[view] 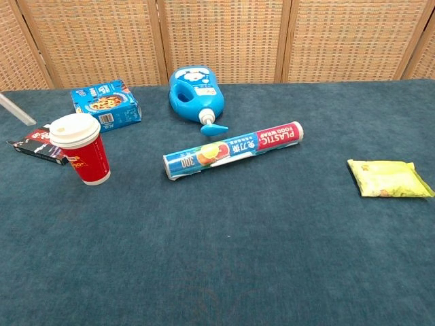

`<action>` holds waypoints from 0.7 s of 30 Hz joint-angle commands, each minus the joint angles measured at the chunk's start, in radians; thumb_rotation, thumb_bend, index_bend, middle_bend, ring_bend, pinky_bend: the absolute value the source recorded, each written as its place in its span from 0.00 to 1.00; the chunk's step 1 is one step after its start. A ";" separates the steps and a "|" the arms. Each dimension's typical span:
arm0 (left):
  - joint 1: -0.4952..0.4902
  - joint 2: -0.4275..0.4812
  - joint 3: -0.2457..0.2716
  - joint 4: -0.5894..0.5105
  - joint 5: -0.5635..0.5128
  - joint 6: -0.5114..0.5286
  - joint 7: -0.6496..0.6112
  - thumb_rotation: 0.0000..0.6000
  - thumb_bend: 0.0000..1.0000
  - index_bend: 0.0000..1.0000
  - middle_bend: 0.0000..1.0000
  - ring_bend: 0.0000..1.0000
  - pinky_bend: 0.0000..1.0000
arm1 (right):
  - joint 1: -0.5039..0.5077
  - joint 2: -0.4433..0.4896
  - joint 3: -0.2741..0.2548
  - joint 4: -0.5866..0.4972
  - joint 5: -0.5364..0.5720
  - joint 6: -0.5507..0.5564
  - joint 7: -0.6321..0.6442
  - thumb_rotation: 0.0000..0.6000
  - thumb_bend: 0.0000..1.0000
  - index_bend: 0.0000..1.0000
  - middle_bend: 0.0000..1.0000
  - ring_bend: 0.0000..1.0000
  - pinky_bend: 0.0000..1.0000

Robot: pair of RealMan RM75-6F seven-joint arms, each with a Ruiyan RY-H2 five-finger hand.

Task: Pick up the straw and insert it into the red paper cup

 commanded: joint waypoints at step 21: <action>-0.172 -0.005 -0.021 0.156 0.137 -0.137 0.142 1.00 0.37 0.62 0.00 0.00 0.00 | -0.004 0.000 0.008 0.020 0.028 -0.008 0.011 1.00 0.00 0.00 0.00 0.00 0.00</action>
